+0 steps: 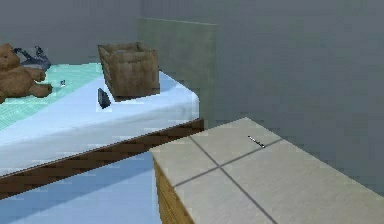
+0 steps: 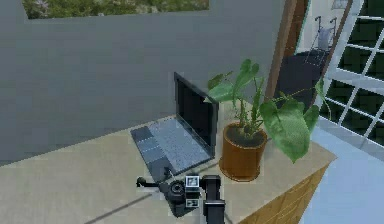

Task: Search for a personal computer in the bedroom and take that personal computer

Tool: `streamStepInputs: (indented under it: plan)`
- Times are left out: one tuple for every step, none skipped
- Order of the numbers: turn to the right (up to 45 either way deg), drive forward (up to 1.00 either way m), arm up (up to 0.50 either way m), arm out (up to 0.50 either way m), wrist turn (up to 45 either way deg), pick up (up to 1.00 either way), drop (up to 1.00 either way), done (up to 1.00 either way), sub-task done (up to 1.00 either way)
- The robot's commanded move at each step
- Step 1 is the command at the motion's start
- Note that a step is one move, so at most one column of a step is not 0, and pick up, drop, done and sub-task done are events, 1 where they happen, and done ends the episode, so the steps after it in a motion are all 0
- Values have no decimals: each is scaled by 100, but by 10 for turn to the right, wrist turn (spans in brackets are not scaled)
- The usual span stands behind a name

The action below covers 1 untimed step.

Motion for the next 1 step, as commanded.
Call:
streamStepInputs:
  plan:
    - [0,0,0,0,0,0,0,100,0]
